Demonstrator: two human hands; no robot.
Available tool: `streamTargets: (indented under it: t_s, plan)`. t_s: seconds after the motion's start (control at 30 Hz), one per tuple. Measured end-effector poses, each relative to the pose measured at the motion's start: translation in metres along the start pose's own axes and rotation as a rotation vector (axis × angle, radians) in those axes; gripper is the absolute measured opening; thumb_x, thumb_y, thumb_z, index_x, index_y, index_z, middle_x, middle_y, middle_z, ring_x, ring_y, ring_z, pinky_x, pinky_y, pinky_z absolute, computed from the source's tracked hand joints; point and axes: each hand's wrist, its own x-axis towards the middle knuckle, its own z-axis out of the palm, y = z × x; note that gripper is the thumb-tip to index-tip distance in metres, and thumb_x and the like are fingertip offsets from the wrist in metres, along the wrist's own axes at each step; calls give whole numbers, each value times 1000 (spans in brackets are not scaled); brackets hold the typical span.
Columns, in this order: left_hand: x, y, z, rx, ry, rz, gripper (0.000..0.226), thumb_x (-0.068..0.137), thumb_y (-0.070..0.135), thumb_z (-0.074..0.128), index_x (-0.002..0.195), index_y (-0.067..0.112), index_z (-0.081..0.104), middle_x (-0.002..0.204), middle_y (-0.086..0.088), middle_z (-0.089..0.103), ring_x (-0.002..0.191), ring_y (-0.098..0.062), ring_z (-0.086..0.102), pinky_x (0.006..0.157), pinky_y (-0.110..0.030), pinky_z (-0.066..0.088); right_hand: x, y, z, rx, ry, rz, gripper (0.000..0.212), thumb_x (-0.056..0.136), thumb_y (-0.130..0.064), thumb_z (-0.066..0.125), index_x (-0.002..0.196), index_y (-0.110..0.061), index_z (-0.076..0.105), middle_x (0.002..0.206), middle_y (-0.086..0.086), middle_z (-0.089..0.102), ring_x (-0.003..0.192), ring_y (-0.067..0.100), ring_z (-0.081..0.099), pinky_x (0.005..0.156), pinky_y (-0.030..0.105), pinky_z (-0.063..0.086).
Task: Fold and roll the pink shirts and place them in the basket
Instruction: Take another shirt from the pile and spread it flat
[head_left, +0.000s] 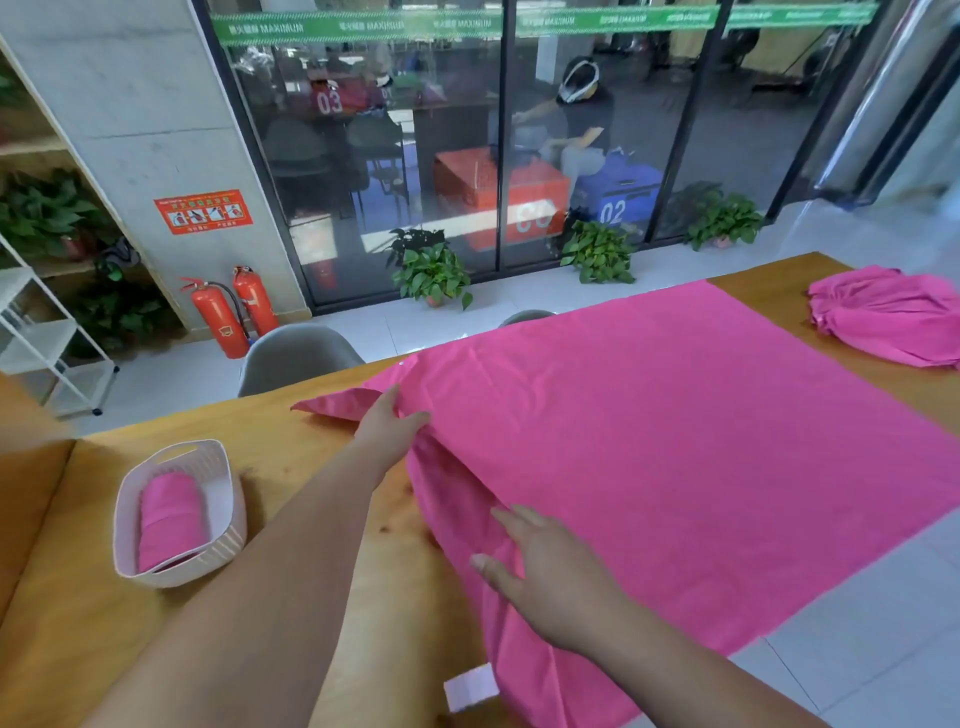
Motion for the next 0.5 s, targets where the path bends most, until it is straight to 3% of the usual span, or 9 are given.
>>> streamTargets:
  t_s: [0.27, 0.5]
  plan:
    - [-2, 79, 75, 76, 34, 57, 89, 97, 41, 72, 169, 24, 22, 168, -4, 36, 151, -28, 40, 125, -47, 33, -26, 70, -60, -13, 66, -31, 89, 100, -77, 38, 169, -27, 14, 177, -13, 2, 161, 18, 16, 128, 45, 27]
    - [-4, 141, 146, 103, 89, 129, 89, 98, 46, 71, 169, 24, 21, 166, -8, 39, 149, -30, 41, 120, -43, 35, -40, 138, -110, -41, 102, -50, 91, 99, -80, 33, 170, -26, 11, 177, -12, -1, 162, 20, 15, 128, 47, 27]
